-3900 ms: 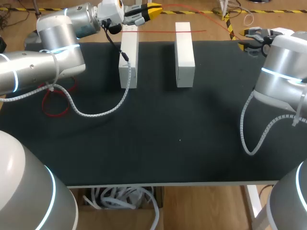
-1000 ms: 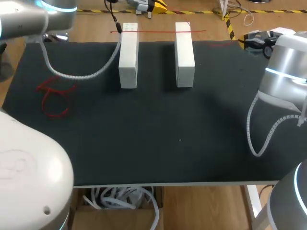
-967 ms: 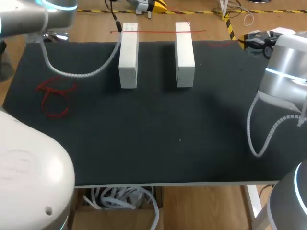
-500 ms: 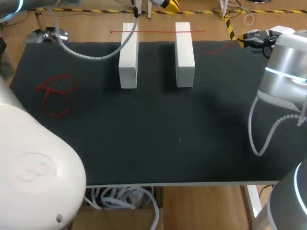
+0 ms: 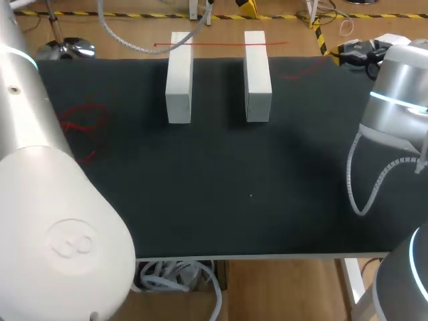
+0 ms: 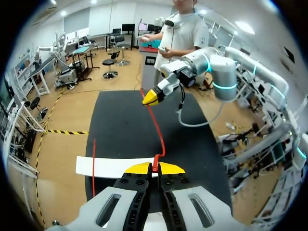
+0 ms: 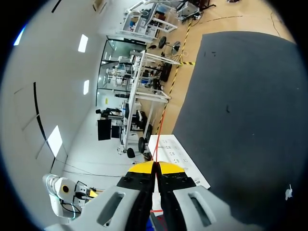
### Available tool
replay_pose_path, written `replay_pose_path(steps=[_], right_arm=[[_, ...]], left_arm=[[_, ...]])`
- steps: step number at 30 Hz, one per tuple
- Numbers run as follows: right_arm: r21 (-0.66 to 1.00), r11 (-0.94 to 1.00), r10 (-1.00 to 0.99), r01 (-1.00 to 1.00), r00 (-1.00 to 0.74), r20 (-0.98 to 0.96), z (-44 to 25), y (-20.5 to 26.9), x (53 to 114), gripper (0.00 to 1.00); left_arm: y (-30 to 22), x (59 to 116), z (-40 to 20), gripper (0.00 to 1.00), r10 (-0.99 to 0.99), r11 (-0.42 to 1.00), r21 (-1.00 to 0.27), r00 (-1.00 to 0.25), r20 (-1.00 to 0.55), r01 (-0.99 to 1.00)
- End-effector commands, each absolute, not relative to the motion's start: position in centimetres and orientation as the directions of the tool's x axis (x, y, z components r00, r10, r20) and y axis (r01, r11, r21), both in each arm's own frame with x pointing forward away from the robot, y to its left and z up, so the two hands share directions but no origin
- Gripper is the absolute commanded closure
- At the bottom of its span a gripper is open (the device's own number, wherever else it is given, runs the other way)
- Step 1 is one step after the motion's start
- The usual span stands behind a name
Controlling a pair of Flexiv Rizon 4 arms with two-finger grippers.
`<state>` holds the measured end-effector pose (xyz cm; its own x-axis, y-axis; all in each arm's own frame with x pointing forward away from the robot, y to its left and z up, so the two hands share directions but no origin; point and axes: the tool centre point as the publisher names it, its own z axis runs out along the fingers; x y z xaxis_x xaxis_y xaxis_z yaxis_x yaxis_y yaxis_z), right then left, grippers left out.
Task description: Grab the tape and strap the tape.
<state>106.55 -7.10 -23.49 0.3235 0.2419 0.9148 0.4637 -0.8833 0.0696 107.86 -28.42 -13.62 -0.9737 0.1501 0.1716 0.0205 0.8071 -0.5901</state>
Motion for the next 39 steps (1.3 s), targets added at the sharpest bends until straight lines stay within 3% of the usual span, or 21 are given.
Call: replay_pose_path(steps=[1, 7, 15, 22, 39], right_arm=[[0.075, -0.877, 0.252, 0.474, 0.322, 0.912, -23.3, -7.0, 106.7, 1.0], [0.118, -0.867, 0.287, 0.484, 0.292, 0.912, -23.1, -6.8, 106.7, 1.0], [0.156, -0.855, 0.322, 0.494, 0.271, 0.907, -23.0, -6.5, 106.9, 1.0], [0.168, -0.851, 0.336, 0.498, 0.269, 0.903, -23.0, -6.5, 107.0, 1.0], [0.231, -0.814, 0.397, 0.533, 0.22, 0.891, -22.2, -6.4, 107.3, 1.0]], left_arm=[[-28.6, 108.2, -13.4, 1.0, 0.168, 0.871, -0.49, -0.964, 0.204, 0.048], [-29.6, 108.6, -12.7, 1.0, 0.163, 0.886, -0.455, -0.979, 0.12, 0.092], [-31.9, 108.7, -11.5, 1.0, 0.197, 0.955, -0.245, -0.976, 0.097, 0.169], [-32.3, 108.5, -12.3, 1.0, 0.149, 0.966, -0.235, -0.975, 0.167, 0.107], [-33.1, 107.7, -14.1, 1.0, 0.068, 0.967, -0.251, -0.989, 0.13, 0.033]])
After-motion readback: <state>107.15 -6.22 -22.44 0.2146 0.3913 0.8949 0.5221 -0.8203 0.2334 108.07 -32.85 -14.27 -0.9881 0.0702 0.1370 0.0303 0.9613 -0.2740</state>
